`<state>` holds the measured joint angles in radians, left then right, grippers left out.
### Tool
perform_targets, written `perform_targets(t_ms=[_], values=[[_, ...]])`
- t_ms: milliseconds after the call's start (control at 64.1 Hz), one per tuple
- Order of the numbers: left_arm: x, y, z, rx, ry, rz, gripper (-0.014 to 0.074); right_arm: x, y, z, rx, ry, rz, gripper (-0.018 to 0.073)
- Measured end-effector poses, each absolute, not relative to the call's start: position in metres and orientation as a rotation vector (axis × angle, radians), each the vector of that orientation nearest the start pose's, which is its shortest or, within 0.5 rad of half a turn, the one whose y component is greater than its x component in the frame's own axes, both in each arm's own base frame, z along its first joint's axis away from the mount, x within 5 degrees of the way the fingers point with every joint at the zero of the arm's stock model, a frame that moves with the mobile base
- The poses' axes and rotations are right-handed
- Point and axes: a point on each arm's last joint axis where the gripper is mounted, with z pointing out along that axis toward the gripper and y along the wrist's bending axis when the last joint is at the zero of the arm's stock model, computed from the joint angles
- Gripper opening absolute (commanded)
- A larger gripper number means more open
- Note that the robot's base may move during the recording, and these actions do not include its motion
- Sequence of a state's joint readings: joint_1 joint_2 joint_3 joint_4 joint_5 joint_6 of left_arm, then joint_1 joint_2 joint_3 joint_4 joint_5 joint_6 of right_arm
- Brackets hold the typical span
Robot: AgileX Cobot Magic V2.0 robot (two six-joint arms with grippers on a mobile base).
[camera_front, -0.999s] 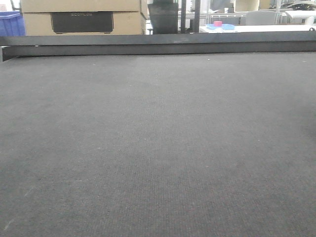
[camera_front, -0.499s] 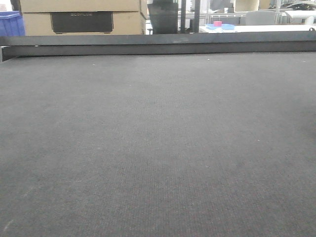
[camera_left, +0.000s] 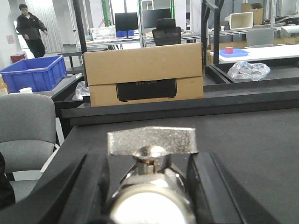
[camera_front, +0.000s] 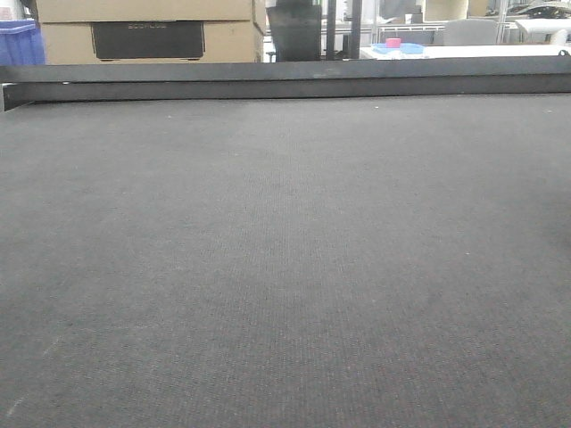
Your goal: Place valve from conveyor to right shelf box
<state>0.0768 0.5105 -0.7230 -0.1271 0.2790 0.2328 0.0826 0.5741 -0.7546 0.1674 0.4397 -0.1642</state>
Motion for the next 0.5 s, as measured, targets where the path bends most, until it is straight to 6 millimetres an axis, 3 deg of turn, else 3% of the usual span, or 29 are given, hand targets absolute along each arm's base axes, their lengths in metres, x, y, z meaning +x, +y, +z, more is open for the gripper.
perform_targets(t_ms=[499], values=[[0.0964, 0.0042, 0.3917, 0.054, 1.548, 0.121, -0.0111, 0.1085, 0.0154, 0.3813, -0.134, 1.731, 0.113, -0.0153]])
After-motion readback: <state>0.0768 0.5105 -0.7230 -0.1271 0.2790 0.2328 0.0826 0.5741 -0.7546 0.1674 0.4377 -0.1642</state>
